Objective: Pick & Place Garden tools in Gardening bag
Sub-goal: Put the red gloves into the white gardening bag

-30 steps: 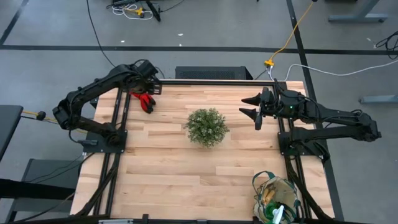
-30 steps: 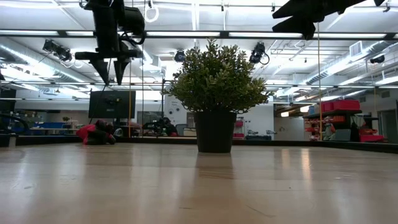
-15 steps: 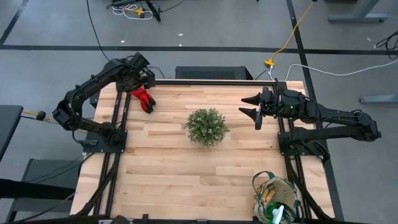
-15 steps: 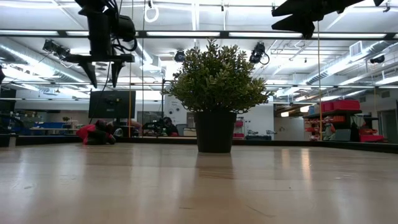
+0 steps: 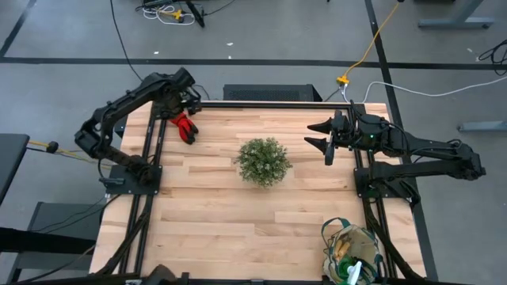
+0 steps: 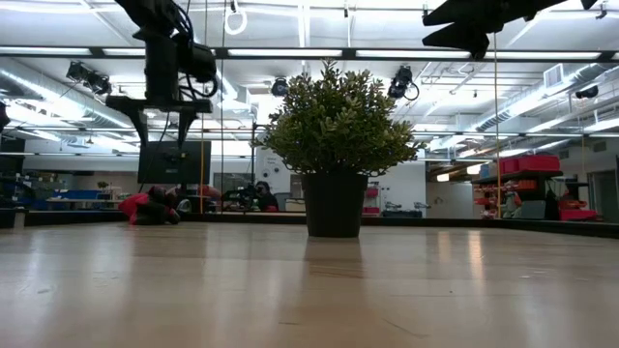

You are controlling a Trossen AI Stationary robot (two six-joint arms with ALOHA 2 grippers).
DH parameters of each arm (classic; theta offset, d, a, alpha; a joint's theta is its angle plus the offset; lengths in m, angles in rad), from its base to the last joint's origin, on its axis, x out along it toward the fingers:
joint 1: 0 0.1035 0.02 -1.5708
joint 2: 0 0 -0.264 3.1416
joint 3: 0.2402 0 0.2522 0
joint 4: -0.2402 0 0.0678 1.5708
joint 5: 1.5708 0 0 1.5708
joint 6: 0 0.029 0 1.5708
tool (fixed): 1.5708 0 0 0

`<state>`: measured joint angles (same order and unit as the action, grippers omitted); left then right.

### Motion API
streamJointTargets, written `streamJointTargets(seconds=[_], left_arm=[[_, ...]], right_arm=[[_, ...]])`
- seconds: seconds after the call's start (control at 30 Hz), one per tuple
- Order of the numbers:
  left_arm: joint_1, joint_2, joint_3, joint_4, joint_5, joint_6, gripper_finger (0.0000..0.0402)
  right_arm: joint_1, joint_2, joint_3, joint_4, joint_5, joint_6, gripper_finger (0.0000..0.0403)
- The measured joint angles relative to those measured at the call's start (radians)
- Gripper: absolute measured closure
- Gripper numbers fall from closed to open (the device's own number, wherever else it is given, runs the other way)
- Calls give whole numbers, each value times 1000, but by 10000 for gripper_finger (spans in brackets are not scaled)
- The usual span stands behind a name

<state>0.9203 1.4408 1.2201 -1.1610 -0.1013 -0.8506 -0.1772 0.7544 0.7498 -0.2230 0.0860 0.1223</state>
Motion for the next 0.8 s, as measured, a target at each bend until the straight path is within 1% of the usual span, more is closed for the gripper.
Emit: streamJointTargets(seconds=[0.23, 0.3, 0.4, 0.53, 0.63, 0.73, 0.8], left_arm=[[1, 98, 0, 6, 10, -3, 102], [-5, 121, 0, 10, 0, -3, 102], [-17, 138, 0, 32, -36, -2, 102], [-21, 145, -5, 74, -40, 2, 102], [-20, 144, -58, 131, -3, -3, 102], [-21, 145, -123, 134, 1, -8, 102], [-27, 145, -172, 149, 23, -8, 102]], right_arm=[[0, 0, 0, 0, 0, -1, 183], [0, 0, 0, 0, 2, -1, 183], [0, 0, 0, 0, 2, -3, 183], [0, 0, 0, 1, 2, -3, 183], [0, 0, 0, 1, 3, -3, 183], [0, 0, 0, 1, 2, -2, 183], [0, 0, 0, 1, 3, -2, 183]])
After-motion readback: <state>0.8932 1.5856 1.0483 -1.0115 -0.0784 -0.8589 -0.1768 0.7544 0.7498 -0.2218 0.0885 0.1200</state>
